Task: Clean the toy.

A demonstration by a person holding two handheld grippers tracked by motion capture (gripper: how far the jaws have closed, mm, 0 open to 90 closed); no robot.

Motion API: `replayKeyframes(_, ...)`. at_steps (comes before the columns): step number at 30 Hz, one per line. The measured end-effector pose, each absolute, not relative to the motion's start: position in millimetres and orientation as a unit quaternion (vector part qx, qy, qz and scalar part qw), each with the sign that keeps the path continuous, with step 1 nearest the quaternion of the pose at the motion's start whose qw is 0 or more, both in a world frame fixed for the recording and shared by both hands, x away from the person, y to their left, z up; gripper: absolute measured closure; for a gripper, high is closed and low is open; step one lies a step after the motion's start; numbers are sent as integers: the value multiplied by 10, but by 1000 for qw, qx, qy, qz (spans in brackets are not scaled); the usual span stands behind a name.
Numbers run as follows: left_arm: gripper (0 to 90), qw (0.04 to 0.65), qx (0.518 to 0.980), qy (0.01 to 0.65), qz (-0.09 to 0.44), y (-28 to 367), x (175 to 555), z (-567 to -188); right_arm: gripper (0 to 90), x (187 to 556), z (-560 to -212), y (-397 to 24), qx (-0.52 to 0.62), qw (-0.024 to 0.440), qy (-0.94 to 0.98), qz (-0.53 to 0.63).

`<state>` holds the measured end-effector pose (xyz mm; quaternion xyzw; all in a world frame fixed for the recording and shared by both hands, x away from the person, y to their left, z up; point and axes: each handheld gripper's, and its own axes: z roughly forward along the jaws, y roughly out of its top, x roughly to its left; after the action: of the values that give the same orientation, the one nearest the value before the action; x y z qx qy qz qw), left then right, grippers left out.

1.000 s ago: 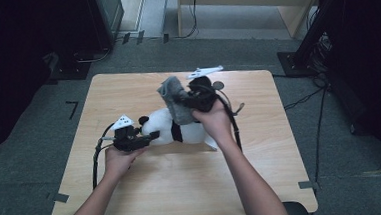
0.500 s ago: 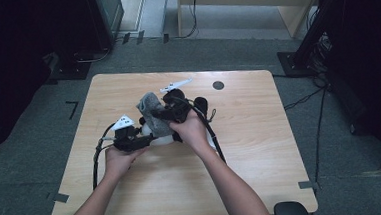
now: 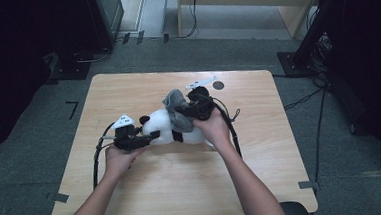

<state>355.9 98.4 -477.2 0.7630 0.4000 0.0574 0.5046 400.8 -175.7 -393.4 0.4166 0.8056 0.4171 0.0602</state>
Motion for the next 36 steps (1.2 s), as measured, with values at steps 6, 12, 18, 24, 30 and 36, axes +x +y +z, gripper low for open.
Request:
replayKeyframes(6, 463, 505, 763, 399, 56, 991, 3562, -4776, 776, 3977, -3879, -2051, 436, 80, 790, 424)
replayKeyframes(12, 464, 506, 765, 394, 59, 975, 3560, -4777, 782, 3914, -3924, -2351, 443, 86, 776, 441)
replayKeyframes(18, 464, 508, 764, 394, 56, 983, 3567, -4781, 782, 3889, -3947, -2547, 451, 91, 762, 456)
replayKeyframes(24, 464, 510, 762, 395, 54, 987, 3569, -4787, 782, 3856, -4002, -2683, 460, 103, 746, 470)
replayKeyframes(30, 467, 510, 762, 395, 55, 989, 3568, -4788, 782, 3815, -4070, -2743, 463, 117, 736, 479)
replayKeyframes(36, 493, 519, 761, 385, 56, 1013, 3578, -4800, 784, 3817, -4135, -2837, 480, 129, 732, 466)
